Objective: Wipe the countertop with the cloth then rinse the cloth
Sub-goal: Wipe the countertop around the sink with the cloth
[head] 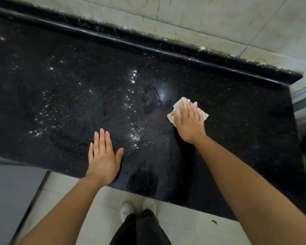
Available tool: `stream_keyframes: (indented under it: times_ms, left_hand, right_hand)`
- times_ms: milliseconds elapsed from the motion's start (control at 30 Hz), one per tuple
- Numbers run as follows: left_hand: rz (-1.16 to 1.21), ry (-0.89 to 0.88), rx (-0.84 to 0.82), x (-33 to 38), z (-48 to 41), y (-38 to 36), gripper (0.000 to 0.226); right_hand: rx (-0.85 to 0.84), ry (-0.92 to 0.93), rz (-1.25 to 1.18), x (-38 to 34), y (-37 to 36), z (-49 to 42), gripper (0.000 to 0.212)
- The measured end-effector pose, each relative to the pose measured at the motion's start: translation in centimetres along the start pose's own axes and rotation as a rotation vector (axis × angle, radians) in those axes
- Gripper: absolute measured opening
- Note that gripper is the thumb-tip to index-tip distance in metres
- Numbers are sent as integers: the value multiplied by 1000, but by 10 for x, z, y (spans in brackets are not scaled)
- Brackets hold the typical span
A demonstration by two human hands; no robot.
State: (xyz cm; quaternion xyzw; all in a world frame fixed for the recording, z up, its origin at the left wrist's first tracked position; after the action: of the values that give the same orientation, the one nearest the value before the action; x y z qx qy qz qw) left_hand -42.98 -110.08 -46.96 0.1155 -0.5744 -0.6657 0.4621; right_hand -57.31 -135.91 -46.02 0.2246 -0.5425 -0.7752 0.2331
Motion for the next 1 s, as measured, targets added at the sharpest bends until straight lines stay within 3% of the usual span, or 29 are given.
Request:
stream_keyframes:
  times_ms: [333, 500, 767, 833, 1000]
  left_hand:
    - [5, 14, -48, 2, 2, 3, 71]
    - [30, -5, -38, 1, 3, 3, 71]
    - [9, -14, -97, 0, 1, 3, 72]
    - [7, -15, -93, 0, 1, 3, 73]
    - [31, -29, -75, 1, 1, 4, 73]
  right_hand:
    - [-98, 214, 50, -54, -38, 120, 62]
    - [-129, 426, 187, -35, -42, 151, 68]
    - [-77, 73, 81, 13, -49, 167, 78]
    - [-88, 67, 74, 0, -53, 179, 83]
    - [-153, 205, 58, -64, -59, 201, 67]
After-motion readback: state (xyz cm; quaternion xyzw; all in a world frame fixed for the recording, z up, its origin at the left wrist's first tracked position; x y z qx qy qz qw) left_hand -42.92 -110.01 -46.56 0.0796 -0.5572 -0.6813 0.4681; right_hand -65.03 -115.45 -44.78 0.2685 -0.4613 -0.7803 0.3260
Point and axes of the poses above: each hand's wrist, its own z-axis away from the middle knuckle, its own y-axis out of the back of the hand, x = y × z, the point moved 5 cm from there along -z, towards the middle knuckle, and after that the axes turned 8 degrees about z, right-handed, at the moved point
